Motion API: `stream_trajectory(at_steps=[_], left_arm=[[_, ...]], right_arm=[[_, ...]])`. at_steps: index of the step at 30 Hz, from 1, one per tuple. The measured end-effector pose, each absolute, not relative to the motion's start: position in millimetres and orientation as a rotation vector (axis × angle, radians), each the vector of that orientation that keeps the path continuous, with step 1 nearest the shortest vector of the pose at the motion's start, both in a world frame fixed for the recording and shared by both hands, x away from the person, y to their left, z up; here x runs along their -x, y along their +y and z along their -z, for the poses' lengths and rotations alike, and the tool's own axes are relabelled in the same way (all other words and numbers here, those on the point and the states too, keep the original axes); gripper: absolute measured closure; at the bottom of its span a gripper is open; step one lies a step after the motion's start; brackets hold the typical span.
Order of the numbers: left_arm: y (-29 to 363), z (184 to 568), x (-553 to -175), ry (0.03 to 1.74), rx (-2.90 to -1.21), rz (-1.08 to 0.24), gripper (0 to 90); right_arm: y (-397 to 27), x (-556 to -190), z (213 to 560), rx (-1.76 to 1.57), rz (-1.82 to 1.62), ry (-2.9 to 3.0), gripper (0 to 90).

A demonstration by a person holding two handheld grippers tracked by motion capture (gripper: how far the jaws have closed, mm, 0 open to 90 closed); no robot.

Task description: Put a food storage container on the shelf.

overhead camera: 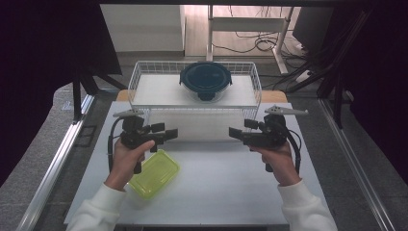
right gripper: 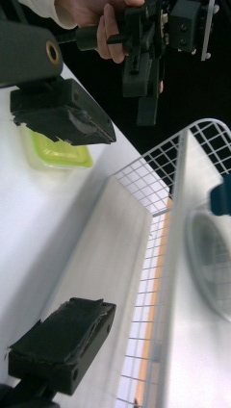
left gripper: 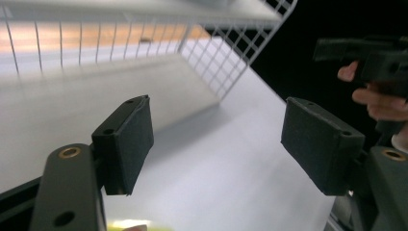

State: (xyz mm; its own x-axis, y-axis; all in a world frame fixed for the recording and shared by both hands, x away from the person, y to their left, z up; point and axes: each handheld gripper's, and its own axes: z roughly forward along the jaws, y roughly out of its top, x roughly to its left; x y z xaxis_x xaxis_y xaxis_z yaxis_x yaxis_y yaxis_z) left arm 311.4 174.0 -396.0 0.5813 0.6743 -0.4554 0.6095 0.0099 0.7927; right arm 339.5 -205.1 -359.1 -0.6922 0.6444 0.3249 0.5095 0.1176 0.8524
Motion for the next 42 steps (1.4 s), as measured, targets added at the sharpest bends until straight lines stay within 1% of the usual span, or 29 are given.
stream_trajectory(at_steps=[5,10,13,16,19,26,32,42], left_arm=[[174,411,-297,1.092,-1.74,-0.121,27.1],[171,425,-287,1.124,-1.794,-0.163,27.1],[168,431,-282,1.126,-1.825,-0.198,27.0],[165,439,-277,1.137,-1.825,-0.213,26.7],[163,451,-276,1.154,-1.854,-0.197,26.1],[166,471,-272,1.184,-1.89,-0.186,26.4],[166,478,-273,1.201,-1.909,-0.192,26.5],[162,488,-277,1.221,-1.931,-0.18,26.1]], right_arm=[[-214,-328,380,-1.188,-1.633,2.263,19.2],[-218,-317,407,-1.228,-1.545,2.291,20.4],[-217,-312,416,-1.228,-1.501,2.32,21.3],[-217,-305,426,-1.234,-1.489,2.33,22.5],[-219,-300,438,-1.262,-1.483,2.339,23.5],[-220,-299,465,-1.261,-1.344,2.401,24.3],[-220,-303,474,-1.271,-1.307,2.429,24.4],[-219,-304,478,-1.249,-1.27,2.448,24.3]])
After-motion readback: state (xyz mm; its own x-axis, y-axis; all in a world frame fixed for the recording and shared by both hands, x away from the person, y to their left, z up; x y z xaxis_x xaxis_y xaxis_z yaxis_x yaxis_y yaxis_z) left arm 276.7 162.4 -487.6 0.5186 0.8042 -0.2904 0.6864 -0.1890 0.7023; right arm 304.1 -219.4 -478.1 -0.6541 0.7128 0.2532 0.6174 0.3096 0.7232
